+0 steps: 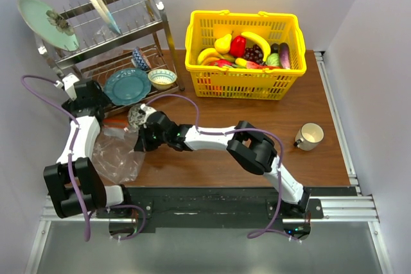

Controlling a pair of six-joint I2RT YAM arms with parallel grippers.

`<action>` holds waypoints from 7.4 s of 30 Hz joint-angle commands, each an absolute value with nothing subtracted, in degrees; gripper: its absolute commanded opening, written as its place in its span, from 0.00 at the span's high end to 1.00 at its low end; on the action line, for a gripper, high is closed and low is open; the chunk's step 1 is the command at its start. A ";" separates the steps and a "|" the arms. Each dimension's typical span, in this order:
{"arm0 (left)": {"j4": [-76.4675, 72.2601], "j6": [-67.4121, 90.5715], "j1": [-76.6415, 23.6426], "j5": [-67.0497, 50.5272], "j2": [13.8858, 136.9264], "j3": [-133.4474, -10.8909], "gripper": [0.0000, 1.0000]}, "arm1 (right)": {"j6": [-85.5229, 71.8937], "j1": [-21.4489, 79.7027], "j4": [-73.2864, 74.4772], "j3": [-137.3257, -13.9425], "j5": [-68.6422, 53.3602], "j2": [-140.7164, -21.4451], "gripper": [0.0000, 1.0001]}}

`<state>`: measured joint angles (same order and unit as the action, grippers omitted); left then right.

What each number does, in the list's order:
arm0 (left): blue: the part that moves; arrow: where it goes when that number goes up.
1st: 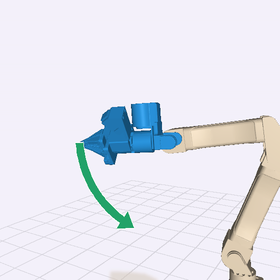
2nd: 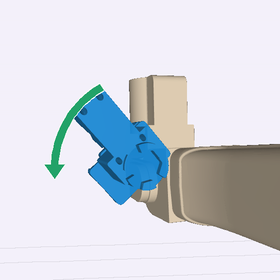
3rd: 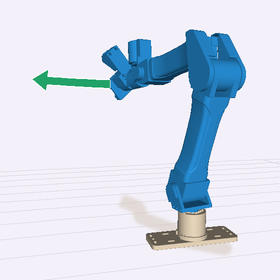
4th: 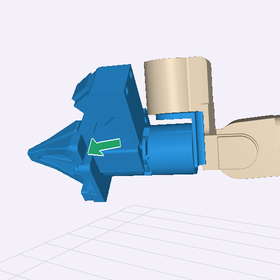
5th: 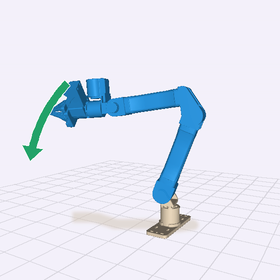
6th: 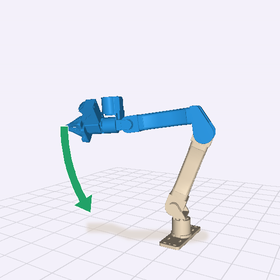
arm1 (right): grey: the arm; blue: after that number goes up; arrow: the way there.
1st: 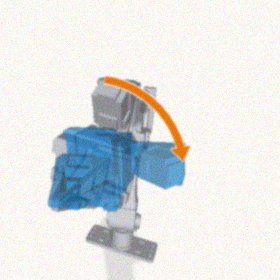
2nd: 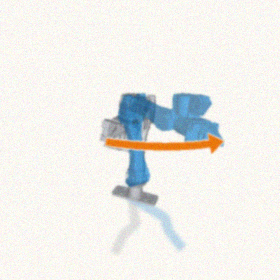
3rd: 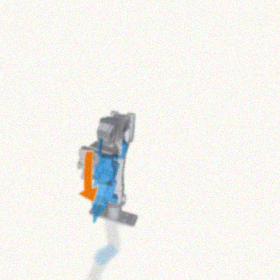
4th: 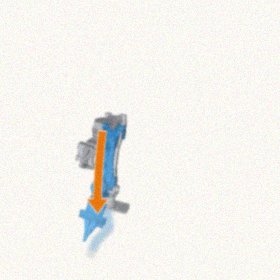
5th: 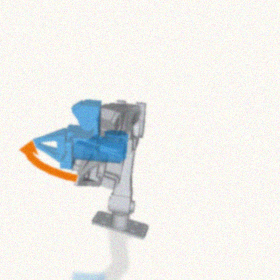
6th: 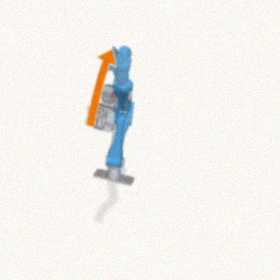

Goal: Place the food in the zip-top bag and seal the zipper
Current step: Pick up the zipper food storage bag at the center of the board, then open the zipper of the food storage bag.

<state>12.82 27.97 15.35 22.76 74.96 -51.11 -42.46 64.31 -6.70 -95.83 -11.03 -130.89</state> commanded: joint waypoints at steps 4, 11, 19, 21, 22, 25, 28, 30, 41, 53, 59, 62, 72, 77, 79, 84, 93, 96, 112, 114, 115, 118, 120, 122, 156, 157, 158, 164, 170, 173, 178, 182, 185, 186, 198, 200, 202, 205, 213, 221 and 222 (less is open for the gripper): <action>7.38 25.40 16.35 20.74 75.59 -51.95 0.06 | -39.21 64.86 -1.50 -103.61 -15.38 -133.67 0.76; 6.51 24.09 16.35 23.02 75.50 -54.05 0.04 | -38.32 65.13 -3.95 -104.77 -16.00 -135.53 0.65; -1.99 18.46 16.17 23.46 71.03 -47.56 0.05 | -38.14 65.21 -9.75 -101.86 -16.87 -136.32 0.62; -9.37 16.27 16.26 23.29 66.72 -41.44 0.05 | -38.49 65.21 -10.11 -102.13 -17.14 -136.76 0.62; -12.62 15.13 16.17 21.72 65.23 -39.05 0.05 | -38.58 65.21 -10.46 -102.13 -17.23 -136.76 0.62; -24.15 10.11 15.91 21.88 61.44 -32.53 0.05 | -38.58 65.30 -10.37 -102.39 -17.75 -136.76 0.62; -26.10 8.45 16.00 23.02 61.96 -33.39 0.06 | -37.97 65.21 -9.93 -102.13 -17.84 -136.50 0.63; -25.58 8.00 16.00 23.73 64.24 -35.67 0.08 | -37.44 65.30 -9.67 -102.13 -18.02 -136.32 0.63; -23.55 6.07 16.00 27.07 71.37 -42.63 0.81 | -36.74 65.21 -9.14 -101.95 -18.02 -135.61 0.68; -26.63 2.03 15.03 28.12 68.47 -44.99 1.00 | -36.39 65.30 -4.31 -105.47 -17.40 -138.78 0.88; -24.27 -1.67 12.04 31.29 69.17 -52.19 1.00 | -36.12 65.30 -0.53 -108.10 -17.14 -139.92 0.93; -21.80 -1.58 11.87 31.20 69.43 -55.44 1.00 | -36.39 65.30 2.10 -110.82 -16.70 -141.06 0.95; -19.70 -1.15 11.87 30.15 70.22 -58.53 1.00 | -36.21 65.21 5.10 -113.64 -16.35 -141.77 0.96; -18.90 -2.63 11.25 30.76 70.23 -62.40 1.00 | -36.21 65.30 5.01 -113.73 -16.08 -141.42 0.97; -19.25 -3.43 11.16 30.94 70.05 -63.36 1.00 | -36.21 65.30 4.83 -113.73 -15.91 -141.42 0.97; -20.30 -4.66 10.55 31.20 70.05 -64.60 1.00 | -37.18 65.21 6.32 -113.64 -15.30 -142.29 0.97; -20.92 -6.15 9.49 31.81 71.01 -66.01 1.00 | -37.79 65.30 16.52 -121.74 -15.03 -147.75 0.96; -21.18 -6.50 9.49 31.90 71.54 -66.18 1.00 | -36.65 65.21 18.36 -119.45 -12.84 -145.29 0.95; -23.64 -6.06 9.58 32.78 72.25 -61.53 1.00 | -26.99 65.13 18.54 -94.40 -6.77 -118.31 0.99; -23.99 -5.45 9.49 32.87 72.25 -60.65 1.00 | -26.46 65.13 19.07 -92.04 -6.85 -115.16 0.99; -24.08 -5.19 9.58 32.87 72.16 -60.30 1.00 | -26.11 65.13 19.07 -91.24 -7.20 -114.09 0.99; -24.17 -4.48 9.49 32.87 72.16 -58.98 1.00 | -24.87 65.13 18.98 -87.64 -8.70 -110.24 0.99; -24.70 -4.39 9.58 33.22 71.90 -57.67 1.00 | -23.91 65.13 18.55 -84.48 -8.70 -107.77 0.99; -24.87 -4.05 9.49 33.40 71.63 -56.35 1.00 | -23.64 65.13 18.02 -82.36 -7.91 -103.73 0.99; 5.05 11.68 9.49 33.76 58.28 -52.56 0.18 | -19.95 52.30 23.47 -75.15 2.63 -86.13 1.00; 6.92 12.99 9.49 32.01 56.97 -52.99 0.18 | -19.69 52.29 23.38 -75.06 2.81 -85.96 1.00; 8.94 13.79 9.49 31.12 56.17 -53.35 0.16 | -18.82 52.29 23.20 -74.88 2.46 -85.61 1.00; 20.55 20.38 8.97 15.85 47.47 -51.68 0.13 | -13.46 52.29 18.73 -69.98 -1.39 -81.83 0.99; 35.05 22.85 8.88 -2.87 50.09 -61.69 0.13 | -9.15 52.38 9.24 -60.67 -2.64 -76.21 0.97; 36.74 26.01 8.88 -14.56 51.07 -61.53 0.12 | -7.48 52.56 5.89 -57.92 -2.81 -75.32 0.96; 31.38 34.01 7.04 -24.26 48.87 -59.06 0.19 | -4.14 53.87 4.48 -57.30 -0.79 -76.55 0.96; 30.76 36.29 2.12 -22.15 49.92 -60.20 0.20 | -2.82 55.63 4.48 -58.01 1.66 -78.13 0.97; 28.92 39.54 1.15 -25.39 50.36 -59.33 0.21 | -2.02 56.60 4.57 -58.53 3.07 -79.10 0.97; 27.00 40.94 1.06 -26.44 50.19 -58.28 0.22 | -1.93 56.86 4.57 -58.54 3.69 -79.28 0.97; 22.42 43.59 -4.74 -22.34 51.77 -53.27 0.31 | -1.50 58.62 3.87 -58.97 5.80 -79.63 0.97; 21.98 44.03 -7.20 -20.66 51.85 -52.74 0.32 | -1.50 58.71 3.69 -59.06 5.80 -79.63 0.97; 21.54 44.73 -9.39 -18.11 52.21 -52.12 0.32 | -1.41 58.89 3.60 -59.24 5.71 -79.72 0.98; 20.13 45.53 -11.24 -15.65 53.00 -50.80 0.37 | -1.32 59.06 3.25 -59.06 5.45 -79.72 0.97; 17.23 44.21 -13.36 -11.61 56.42 -50.01 0.63 | -1.76 59.59 2.73 -58.45 5.10 -78.84 0.97; 15.03 41.23 -14.50 -9.50 57.39 -49.66 1.00 | -2.11 59.59 2.55 -57.04 4.05 -78.13 0.80; 14.94 40.18 -14.59 -8.62 57.13 -50.18 1.00 | -1.94 59.59 3.59 -57.13 3.96 -78.48 0.70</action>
